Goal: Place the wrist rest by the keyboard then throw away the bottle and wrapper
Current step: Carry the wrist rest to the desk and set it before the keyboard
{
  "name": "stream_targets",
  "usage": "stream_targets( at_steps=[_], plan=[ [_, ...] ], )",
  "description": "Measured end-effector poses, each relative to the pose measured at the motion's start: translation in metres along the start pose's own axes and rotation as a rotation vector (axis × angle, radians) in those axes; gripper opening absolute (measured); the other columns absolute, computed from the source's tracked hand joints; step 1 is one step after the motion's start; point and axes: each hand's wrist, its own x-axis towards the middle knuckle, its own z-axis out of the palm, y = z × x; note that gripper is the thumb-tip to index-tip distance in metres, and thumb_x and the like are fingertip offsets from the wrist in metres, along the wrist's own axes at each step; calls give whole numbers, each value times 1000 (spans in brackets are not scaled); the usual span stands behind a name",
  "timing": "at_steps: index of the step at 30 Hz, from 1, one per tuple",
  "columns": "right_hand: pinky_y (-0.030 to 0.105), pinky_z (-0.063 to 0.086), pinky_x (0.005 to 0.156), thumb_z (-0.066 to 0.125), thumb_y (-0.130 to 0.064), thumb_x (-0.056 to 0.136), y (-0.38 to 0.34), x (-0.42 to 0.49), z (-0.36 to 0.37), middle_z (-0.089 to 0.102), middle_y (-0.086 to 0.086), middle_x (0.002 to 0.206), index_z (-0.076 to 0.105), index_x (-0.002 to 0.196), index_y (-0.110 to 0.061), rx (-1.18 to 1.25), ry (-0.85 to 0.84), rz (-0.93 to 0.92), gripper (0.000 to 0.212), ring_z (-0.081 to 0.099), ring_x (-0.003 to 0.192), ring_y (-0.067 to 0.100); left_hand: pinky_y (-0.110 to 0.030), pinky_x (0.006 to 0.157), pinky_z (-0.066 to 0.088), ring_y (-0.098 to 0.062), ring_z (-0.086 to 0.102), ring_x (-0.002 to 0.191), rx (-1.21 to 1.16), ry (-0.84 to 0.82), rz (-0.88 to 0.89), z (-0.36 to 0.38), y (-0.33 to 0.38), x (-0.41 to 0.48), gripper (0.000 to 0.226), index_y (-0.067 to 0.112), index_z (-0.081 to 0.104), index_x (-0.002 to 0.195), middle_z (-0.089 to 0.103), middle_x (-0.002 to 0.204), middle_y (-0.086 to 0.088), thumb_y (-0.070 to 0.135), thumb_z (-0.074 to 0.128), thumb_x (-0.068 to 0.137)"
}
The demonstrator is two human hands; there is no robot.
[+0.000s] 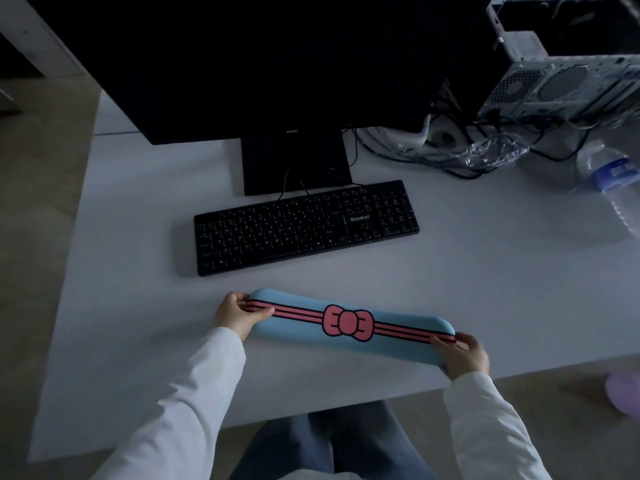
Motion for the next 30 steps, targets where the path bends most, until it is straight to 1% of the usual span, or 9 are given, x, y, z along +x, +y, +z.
stream_targets(
  at_steps=[1, 2, 4, 8, 12, 15, 19, 23, 30],
  plan=[
    [12, 49, 51, 71, -2, 72, -8, 0, -1, 56, 8, 75, 56, 113, 2, 26, -18, -38, 43, 50, 86, 24, -28, 83, 39, -26, 56, 96, -28, 20, 4, -1, -2, -4, 56, -1, 51, 116, 58, 105, -11, 11, 77, 69],
    [7, 43, 43, 71, -1, 71, -17, 1, -1, 58, 10, 80, 56, 113, 3, 35, -35, -79, 44, 50, 85, 23, -28, 82, 38, -28, 58, 97, -58, 47, 9, -2, -4, -7, 54, -2, 52, 115, 60, 106, -13, 10, 77, 69],
    [9, 43, 44, 73, -2, 70, -34, 4, 4, 58, 12, 88, 58, 112, 3, 23, -62, -141, 45, 51, 85, 23, -28, 81, 38, -25, 57, 95, -99, 101, 18, -5, -6, -12, 53, -2, 53, 115, 63, 110, -17, 10, 77, 69],
    [7, 41, 44, 74, -7, 71, -65, 10, 17, 59, 10, 90, 60, 112, 0, -58, -99, -224, 44, 52, 82, 23, -27, 82, 37, -20, 53, 92, -171, 188, 16, -7, -6, -18, 52, -3, 52, 116, 63, 118, -21, 10, 75, 71],
    [9, 41, 53, 73, -7, 71, -76, 10, 28, 58, 9, 90, 58, 114, 0, -97, -137, -255, 46, 51, 84, 21, -28, 83, 38, -31, 60, 107, -217, 253, -9, -7, -10, -17, 53, -4, 52, 118, 62, 120, -22, 10, 74, 72],
    [24, 38, 72, 72, -7, 72, -78, 10, 33, 57, 8, 92, 58, 115, 1, -123, -138, -256, 45, 51, 86, 20, -28, 83, 38, -33, 60, 109, -209, 292, -31, -6, -13, -16, 52, -4, 54, 117, 64, 119, -22, 11, 75, 71],
    [18, 41, 67, 72, -11, 73, -76, 11, 37, 63, 14, 96, 59, 115, 0, -154, -142, -286, 46, 51, 86, 20, -30, 82, 40, -33, 61, 107, -182, 314, -47, -3, -15, -12, 50, -4, 57, 113, 65, 116, -22, 14, 76, 70],
    [32, 44, 87, 71, -13, 73, -76, 8, 40, 66, 19, 114, 60, 116, -3, -161, -118, -331, 45, 60, 101, 33, -33, 88, 42, -33, 61, 108, -179, 342, -67, 0, -17, -13, 53, -3, 56, 116, 65, 117, -21, 15, 76, 71],
    [37, 43, 95, 71, -17, 75, -80, 7, 43, 65, 19, 117, 60, 117, -6, -180, -105, -371, 45, 58, 108, 35, -36, 88, 44, -35, 63, 105, -194, 346, -57, -1, -17, -9, 49, -4, 58, 112, 66, 113, -20, 16, 76, 70]
  ],
)
